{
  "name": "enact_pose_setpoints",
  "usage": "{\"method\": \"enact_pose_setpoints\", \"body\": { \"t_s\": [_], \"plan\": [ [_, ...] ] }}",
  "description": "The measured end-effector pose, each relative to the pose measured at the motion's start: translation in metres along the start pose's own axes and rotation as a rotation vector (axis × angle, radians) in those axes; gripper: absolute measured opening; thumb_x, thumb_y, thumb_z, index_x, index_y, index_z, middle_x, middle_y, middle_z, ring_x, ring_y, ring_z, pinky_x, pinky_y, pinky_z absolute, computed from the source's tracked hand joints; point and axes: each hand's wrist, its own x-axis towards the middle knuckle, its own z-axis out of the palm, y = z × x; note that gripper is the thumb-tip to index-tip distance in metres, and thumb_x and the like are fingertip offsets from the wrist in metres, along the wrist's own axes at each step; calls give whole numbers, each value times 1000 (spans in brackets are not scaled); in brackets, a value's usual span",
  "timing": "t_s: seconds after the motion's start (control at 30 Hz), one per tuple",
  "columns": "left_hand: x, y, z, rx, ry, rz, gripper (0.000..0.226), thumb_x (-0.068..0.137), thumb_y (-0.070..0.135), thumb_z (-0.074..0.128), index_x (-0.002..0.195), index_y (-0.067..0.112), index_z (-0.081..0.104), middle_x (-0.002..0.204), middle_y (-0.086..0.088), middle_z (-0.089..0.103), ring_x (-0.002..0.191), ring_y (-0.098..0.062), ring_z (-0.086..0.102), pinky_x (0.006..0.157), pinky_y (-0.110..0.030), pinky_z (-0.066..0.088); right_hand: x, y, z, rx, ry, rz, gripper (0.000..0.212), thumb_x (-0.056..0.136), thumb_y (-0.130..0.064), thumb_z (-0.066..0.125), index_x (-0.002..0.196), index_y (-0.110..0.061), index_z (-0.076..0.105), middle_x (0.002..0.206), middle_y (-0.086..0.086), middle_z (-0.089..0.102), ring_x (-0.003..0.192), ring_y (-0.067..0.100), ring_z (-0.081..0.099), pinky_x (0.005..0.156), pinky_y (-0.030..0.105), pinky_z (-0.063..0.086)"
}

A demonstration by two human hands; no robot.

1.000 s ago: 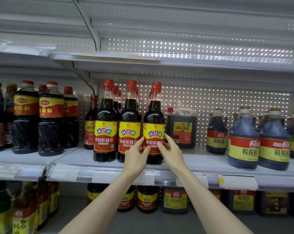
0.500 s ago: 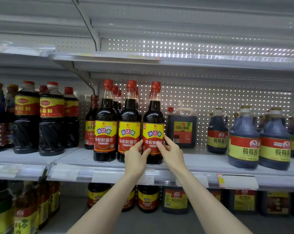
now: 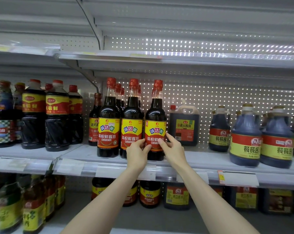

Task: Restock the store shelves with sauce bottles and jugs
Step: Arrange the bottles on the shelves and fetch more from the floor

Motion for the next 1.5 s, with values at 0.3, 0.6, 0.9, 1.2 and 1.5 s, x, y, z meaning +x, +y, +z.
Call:
{"method": "enact_pose_setpoints", "body": {
  "t_s": [0.3,0.6,0.9,1.2,1.5],
  "plan": [
    [-30,10,-14,-79,-25,95,41,91,27,63,129,12,57,117,0,64,106,-10,58,87,-21,48,-30,-9,-20,96,68,-32,50,94,-29,59,140,-16,46,128,4,60,110,12,57,93,29,50],
    [-133,-35,-5,-204,-156,-46,39,89,29,65,126,18,59,105,5,66,95,1,60,79,-10,48,-129,62,-40,87,34,97,36,92,-35,61,126,-24,58,106,-10,65,105,13,62,93,37,52],
    [-232,-123,21,-176,-244,-345,40,88,32,67,124,22,57,103,8,64,92,0,60,71,-9,47,-231,161,-34,106,-90,338,34,91,-35,62,122,-21,59,106,-2,66,101,14,63,90,35,53],
    [-340,-262,45,-130,-286,-663,43,87,26,68,127,15,56,102,1,66,85,5,59,66,-3,44,-339,291,6,80,-166,616,18,91,-26,63,109,-25,59,92,-7,66,89,11,64,76,21,50],
    [-475,-419,58,-15,-370,-969,42,87,29,68,126,17,57,100,3,67,86,0,63,67,-9,45,-478,434,48,-13,-245,929,31,92,-27,63,120,-14,62,99,-1,67,94,13,63,79,21,48]
  ]
}}
